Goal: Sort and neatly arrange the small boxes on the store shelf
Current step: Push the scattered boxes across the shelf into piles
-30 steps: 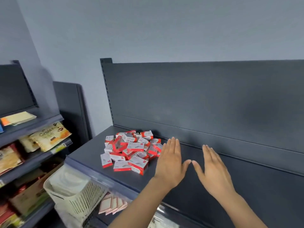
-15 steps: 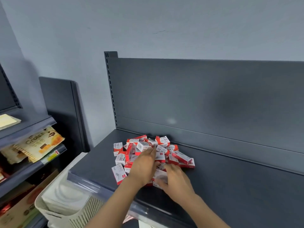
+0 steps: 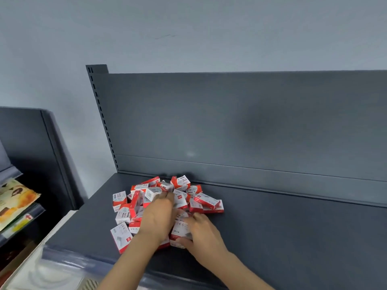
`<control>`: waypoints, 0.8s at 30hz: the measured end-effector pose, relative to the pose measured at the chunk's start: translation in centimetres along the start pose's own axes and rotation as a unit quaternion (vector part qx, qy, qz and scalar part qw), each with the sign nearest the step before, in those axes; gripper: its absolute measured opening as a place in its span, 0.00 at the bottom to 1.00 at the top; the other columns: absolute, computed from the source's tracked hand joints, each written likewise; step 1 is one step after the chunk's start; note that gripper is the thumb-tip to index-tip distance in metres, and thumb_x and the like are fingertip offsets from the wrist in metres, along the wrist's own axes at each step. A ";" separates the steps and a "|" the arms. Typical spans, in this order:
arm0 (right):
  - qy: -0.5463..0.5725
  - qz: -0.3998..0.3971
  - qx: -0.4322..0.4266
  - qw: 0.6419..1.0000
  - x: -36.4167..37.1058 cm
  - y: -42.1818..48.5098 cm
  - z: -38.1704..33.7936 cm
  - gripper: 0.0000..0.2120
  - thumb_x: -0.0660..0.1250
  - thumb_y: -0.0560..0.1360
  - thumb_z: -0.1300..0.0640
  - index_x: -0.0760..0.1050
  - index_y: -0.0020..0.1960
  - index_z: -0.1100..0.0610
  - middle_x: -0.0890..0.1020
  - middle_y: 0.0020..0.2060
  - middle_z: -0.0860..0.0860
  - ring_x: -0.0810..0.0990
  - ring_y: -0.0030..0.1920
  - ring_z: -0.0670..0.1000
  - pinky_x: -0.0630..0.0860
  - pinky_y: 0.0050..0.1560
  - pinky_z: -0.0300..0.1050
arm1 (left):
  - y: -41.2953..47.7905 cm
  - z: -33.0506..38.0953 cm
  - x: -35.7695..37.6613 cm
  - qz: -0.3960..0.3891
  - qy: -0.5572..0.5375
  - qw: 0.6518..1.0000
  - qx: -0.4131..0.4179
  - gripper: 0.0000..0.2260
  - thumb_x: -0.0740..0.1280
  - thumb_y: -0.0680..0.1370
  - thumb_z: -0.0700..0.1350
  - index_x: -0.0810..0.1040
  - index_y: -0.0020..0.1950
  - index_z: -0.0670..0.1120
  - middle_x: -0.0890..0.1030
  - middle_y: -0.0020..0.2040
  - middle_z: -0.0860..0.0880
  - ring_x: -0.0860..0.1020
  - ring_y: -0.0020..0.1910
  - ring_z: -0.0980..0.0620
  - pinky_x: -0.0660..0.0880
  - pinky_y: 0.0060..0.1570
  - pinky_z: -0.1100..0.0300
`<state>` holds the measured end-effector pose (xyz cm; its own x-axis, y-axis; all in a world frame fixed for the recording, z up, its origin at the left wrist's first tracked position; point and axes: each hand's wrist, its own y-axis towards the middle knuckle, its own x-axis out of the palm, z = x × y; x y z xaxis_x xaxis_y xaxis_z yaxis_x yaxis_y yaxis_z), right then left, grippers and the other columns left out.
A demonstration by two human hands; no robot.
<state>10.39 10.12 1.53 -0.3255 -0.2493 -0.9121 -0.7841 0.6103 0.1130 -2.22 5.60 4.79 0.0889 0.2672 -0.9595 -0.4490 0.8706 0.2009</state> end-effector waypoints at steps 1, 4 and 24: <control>0.003 0.011 0.003 1.000 -0.4 -0.4 0.6 0.25 0.65 0.74 0.47 0.66 0.67 0.55 0.71 0.64 0.51 0.67 0.65 0.52 0.69 0.62 0.47 | 0.0 0.5 -0.4 0.009 -0.013 1.000 0.004 0.18 0.61 0.79 0.49 0.68 0.66 0.44 0.75 0.60 0.46 0.74 0.60 0.47 0.72 0.54 0.57; 0.019 0.053 0.023 0.998 -2.1 -1.9 3.3 0.22 0.66 0.73 0.46 0.69 0.64 0.55 0.73 0.61 0.50 0.69 0.63 0.52 0.71 0.60 0.47 | 0.3 3.4 -1.4 0.043 -0.055 0.997 0.037 0.14 0.64 0.77 0.50 0.73 0.57 0.43 0.77 0.52 0.45 0.76 0.53 0.45 0.72 0.46 0.56; -0.017 0.116 0.220 0.968 -15.2 -21.9 29.1 0.19 0.65 0.75 0.47 0.71 0.61 0.56 0.74 0.56 0.52 0.71 0.58 0.52 0.71 0.53 0.43 | -2.8 37.2 8.2 -0.063 -0.079 0.989 0.110 0.14 0.64 0.77 0.51 0.72 0.57 0.43 0.76 0.56 0.46 0.75 0.54 0.48 0.72 0.49 0.58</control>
<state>47.91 22.46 1.47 -0.4424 -0.0473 -0.8956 -0.3887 0.9101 0.1440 32.81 20.69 3.66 0.2777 0.1961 -0.9405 -0.2218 0.9656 0.1358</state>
